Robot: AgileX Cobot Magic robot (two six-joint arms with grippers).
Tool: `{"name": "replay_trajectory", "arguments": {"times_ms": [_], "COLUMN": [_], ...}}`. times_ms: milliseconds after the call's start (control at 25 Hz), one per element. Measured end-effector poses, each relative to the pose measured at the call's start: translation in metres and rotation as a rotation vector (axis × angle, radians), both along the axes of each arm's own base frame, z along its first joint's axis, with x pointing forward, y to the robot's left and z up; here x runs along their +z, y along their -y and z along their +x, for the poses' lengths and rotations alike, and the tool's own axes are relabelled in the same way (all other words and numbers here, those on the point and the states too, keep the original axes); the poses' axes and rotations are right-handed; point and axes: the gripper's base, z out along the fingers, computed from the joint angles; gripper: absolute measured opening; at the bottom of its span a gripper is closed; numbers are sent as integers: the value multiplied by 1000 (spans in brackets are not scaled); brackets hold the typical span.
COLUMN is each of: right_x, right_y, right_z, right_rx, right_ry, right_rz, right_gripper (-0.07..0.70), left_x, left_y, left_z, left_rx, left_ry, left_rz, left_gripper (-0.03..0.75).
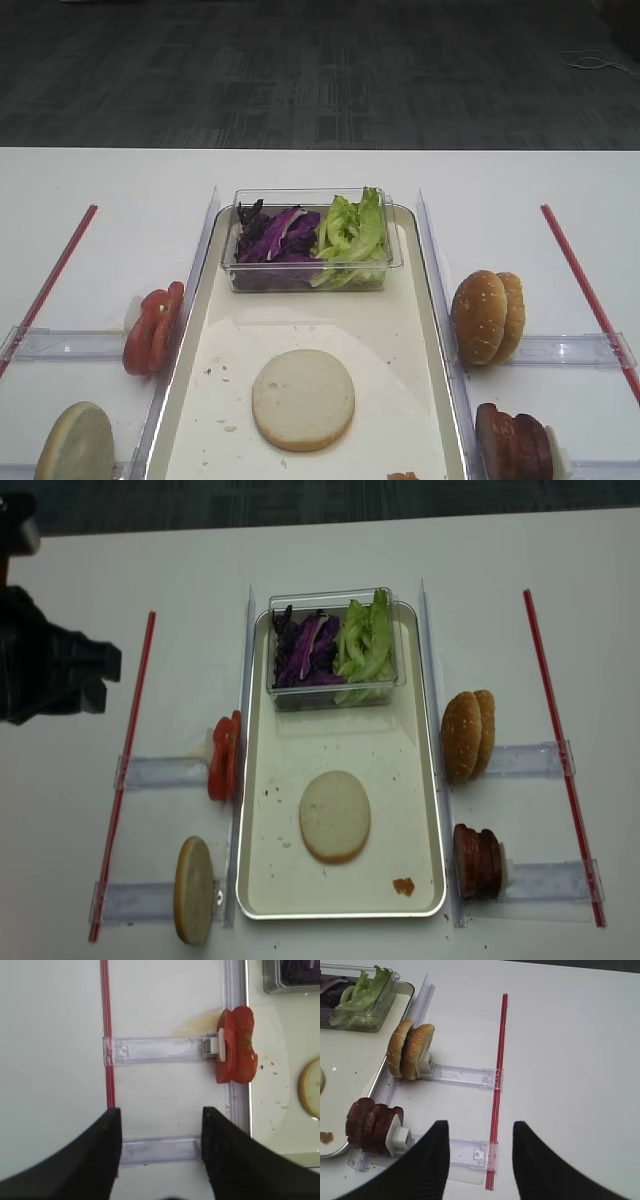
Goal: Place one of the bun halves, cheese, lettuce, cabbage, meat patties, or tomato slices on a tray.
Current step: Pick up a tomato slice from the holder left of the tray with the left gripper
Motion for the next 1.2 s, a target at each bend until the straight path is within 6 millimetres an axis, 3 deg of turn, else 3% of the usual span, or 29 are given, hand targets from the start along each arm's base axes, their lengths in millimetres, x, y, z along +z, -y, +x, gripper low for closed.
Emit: {"name": "replay_trajectory", "arguments": {"times_ms": [200, 400, 1000, 1200], "right_x": [0, 0, 0, 0], "right_y": [0, 0, 0, 0], "right_z": [0, 0, 0, 0], "right_rx": [0, -1, -2, -2], "right_ry": [0, 0, 0, 0], "right_rz": [0, 2, 3, 3], "right_gripper": [326, 326, 326, 326], "left_x": [-9, -21, -35, -35], "left_y": [3, 4, 7, 22], "left_z": [30, 45, 57, 56], "left_rx": [0, 0, 2, -40], "left_ry": [-52, -97, -140, -134], "left_rz": [4, 8, -9, -11], "left_gripper": [342, 342, 342, 342]}}
